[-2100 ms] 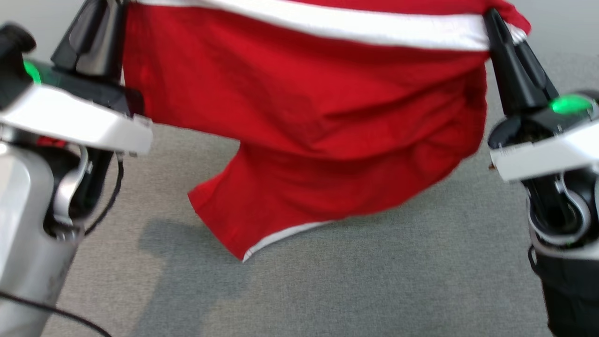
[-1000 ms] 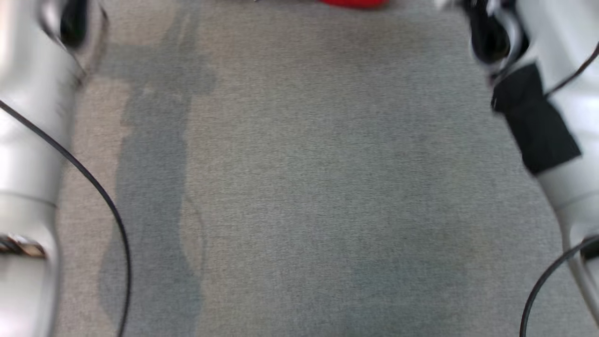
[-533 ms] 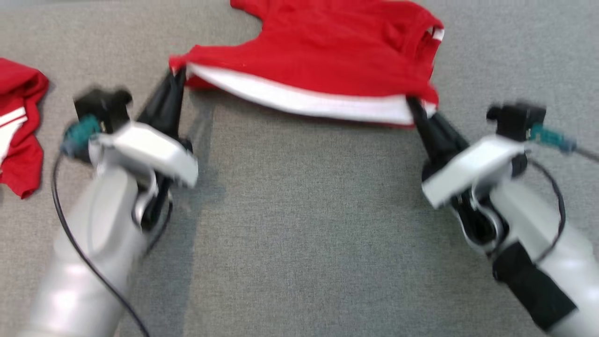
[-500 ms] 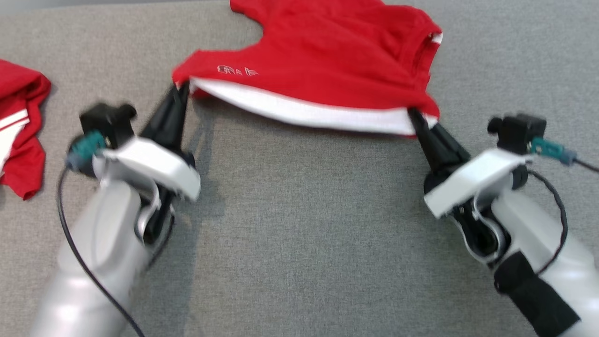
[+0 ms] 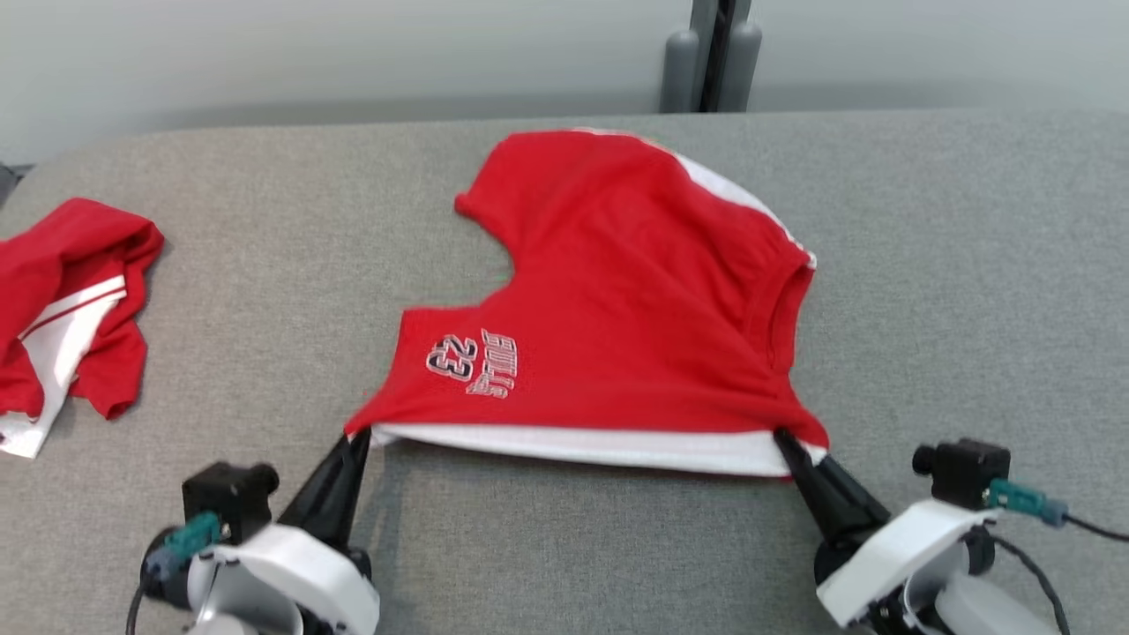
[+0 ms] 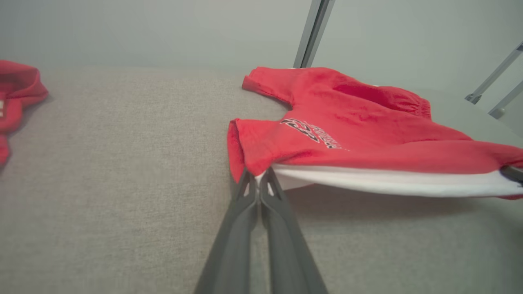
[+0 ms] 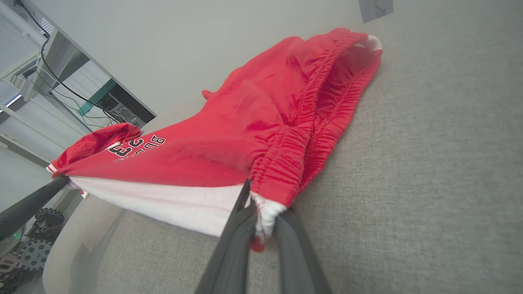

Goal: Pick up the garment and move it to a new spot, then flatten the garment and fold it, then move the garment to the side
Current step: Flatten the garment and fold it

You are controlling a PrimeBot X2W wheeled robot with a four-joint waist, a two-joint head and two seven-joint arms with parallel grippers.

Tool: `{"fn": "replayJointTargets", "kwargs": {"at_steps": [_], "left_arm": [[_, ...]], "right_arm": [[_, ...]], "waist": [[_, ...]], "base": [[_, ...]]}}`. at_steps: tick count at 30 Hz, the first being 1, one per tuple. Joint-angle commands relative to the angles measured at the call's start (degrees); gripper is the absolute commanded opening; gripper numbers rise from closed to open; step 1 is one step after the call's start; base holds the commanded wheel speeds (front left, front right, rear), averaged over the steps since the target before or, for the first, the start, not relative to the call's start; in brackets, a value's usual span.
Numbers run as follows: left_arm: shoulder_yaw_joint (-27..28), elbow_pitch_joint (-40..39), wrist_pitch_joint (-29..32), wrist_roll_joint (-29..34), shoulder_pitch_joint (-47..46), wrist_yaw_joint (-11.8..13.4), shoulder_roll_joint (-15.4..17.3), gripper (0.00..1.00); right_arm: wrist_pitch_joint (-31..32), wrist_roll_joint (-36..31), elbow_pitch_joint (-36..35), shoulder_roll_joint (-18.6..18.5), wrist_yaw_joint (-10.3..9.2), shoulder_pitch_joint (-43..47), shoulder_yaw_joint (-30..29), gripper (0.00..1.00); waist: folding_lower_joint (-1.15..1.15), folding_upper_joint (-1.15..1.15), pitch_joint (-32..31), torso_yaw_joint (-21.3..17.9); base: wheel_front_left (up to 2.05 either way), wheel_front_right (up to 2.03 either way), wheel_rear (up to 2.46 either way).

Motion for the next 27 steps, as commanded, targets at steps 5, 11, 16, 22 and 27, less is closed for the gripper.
{"fn": "replayJointTargets", "kwargs": {"at_steps": [5, 11, 16, 22, 27], "left_arm": [[-0.7, -10.6, 5.9, -0.8, 8.9, 5.1, 2.9, 0.0], [-1.5, -20.3, 11.6, -2.2, 17.2, 10.0, 5.1, 0.0], [-1.1, -25.6, 14.6, -2.3, 20.6, 12.8, 7.2, 0.0], [-0.3, -28.1, 16.3, -2.3, 20.5, 14.1, 8.7, 0.0], [0.9, -28.2, 16.5, -1.4, 17.8, 13.6, 10.1, 0.0]], "right_arm": [[0.3, -0.9, -0.8, -0.8, 0.01, 6.3, -1.0, 0.0], [1.8, -1.8, -3.3, -0.7, 0.01, 14.4, -5.5, 0.0], [4.9, -4.0, -6.7, 0.5, 0.01, 19.8, -9.9, 0.0], [8.7, -7.9, -10.9, 3.4, 0.01, 22.8, -14.5, 0.0], [11.4, -9.9, -13.7, 6.1, 0.01, 23.1, -17.7, 0.0]], "waist": [[0.0, 0.0, -4.2, 0.5], [0.0, 0.0, -7.5, 0.7], [0.0, 0.0, -8.5, 0.4], [0.0, 0.0, -8.3, -0.8], [0.0, 0.0, -7.3, -1.9]], "base": [[0.0, 0.0, 0.0], [0.0, 0.0, 0.0], [0.0, 0.0, 0.0], [0.0, 0.0, 0.0], [0.0, 0.0, 0.0]]}}
